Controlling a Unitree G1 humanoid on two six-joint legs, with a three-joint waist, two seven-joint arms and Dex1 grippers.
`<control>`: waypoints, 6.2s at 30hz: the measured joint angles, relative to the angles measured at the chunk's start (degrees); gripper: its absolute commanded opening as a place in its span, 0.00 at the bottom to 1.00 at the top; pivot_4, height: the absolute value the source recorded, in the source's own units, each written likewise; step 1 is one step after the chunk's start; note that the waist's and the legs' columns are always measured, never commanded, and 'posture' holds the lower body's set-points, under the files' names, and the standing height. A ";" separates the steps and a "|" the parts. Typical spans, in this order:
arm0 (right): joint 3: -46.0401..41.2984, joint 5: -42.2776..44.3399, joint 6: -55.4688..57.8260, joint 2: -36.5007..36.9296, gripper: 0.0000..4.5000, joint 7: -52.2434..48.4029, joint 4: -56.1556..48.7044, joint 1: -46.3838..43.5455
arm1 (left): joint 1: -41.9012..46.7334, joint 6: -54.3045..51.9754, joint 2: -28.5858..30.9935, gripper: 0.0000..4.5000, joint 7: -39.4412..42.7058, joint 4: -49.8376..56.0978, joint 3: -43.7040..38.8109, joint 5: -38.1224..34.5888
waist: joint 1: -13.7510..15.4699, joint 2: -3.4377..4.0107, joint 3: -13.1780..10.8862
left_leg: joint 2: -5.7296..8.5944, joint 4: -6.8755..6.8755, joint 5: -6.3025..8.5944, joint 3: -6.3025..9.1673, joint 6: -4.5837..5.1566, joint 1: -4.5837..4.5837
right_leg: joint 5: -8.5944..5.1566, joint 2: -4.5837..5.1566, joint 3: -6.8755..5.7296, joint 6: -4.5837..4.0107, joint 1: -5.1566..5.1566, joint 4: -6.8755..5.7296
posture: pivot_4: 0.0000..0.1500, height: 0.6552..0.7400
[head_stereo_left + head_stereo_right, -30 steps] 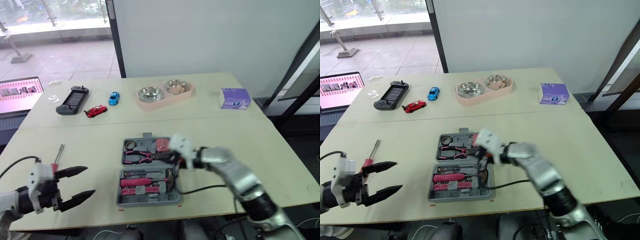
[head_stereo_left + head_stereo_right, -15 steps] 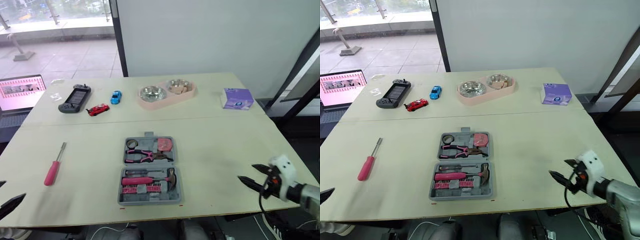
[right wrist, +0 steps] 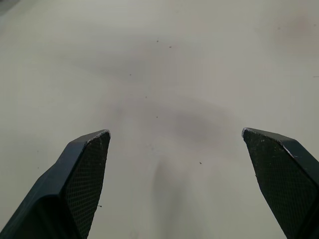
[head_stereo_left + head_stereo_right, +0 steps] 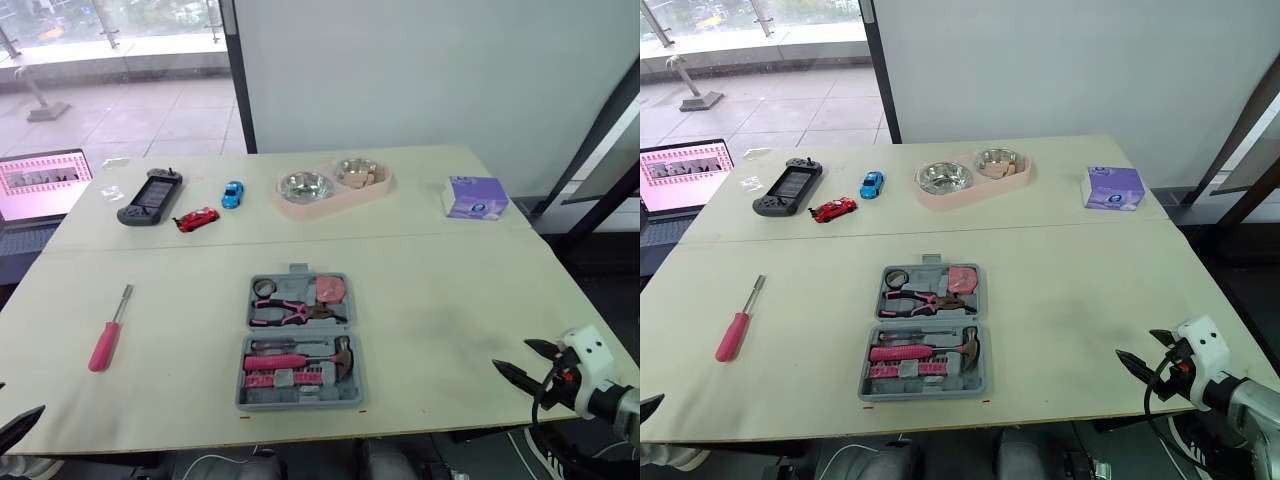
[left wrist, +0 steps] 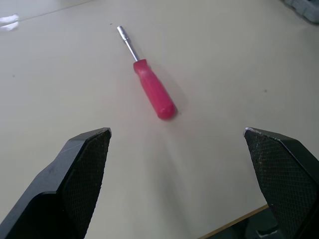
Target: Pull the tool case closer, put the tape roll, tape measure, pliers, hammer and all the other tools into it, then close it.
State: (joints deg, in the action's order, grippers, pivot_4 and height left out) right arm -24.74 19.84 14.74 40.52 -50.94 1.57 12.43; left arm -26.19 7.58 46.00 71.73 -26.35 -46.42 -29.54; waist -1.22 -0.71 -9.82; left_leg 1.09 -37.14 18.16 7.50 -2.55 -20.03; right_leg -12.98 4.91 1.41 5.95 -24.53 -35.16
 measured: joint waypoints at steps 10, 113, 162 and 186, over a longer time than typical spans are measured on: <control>19.01 3.69 13.78 -4.12 0.99 4.77 -19.02 -21.02 | 1.49 -15.42 -21.26 1.00 -26.86 32.76 6.97 -4.91 | 0.50 -0.09 -0.06 | 0.01 -0.05 -0.03 0.10 -0.05 0.04 | 0.16 0.01 -0.01 0.16 0.07 -0.01 | 1.00 0.95; 34.18 2.08 25.01 0.77 1.00 2.17 -34.18 -29.11 | 33.78 -52.20 28.01 0.13 -1.92 61.57 50.62 5.16 | 0.20 -0.08 -0.57 | 0.09 -0.03 -0.24 0.14 -0.41 -0.33 | 0.26 0.01 -0.06 0.23 -0.26 -0.06 | 1.00 0.95; 33.20 9.67 26.29 9.86 1.00 -9.61 -35.35 -29.69 | 51.34 -65.72 1.77 0.13 -17.77 61.74 83.14 17.65 | 0.49 -0.29 -0.74 | 0.09 -0.27 -0.25 0.17 -0.40 -0.32 | 0.29 -0.01 -0.05 0.27 -0.14 -0.11 | 1.00 0.95; 33.52 10.15 28.27 9.79 1.00 -8.73 -35.38 -29.75 | 51.33 -61.82 2.54 0.78 -16.97 60.40 83.87 19.78 | 0.48 -0.28 -0.74 | 0.09 -0.30 -0.25 0.16 -0.40 -0.32 | 0.29 -0.01 -0.05 0.28 -0.13 -0.13 | 1.00 0.95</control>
State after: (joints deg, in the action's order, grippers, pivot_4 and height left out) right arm 8.78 29.98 43.01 50.31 -59.67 -33.81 -17.32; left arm 25.14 -54.24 48.55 54.76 34.05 37.45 -9.76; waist -0.74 -1.00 -10.56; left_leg 1.18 -37.44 17.92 7.66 -2.95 -20.35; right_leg -12.68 4.89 1.36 6.23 -24.66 -35.29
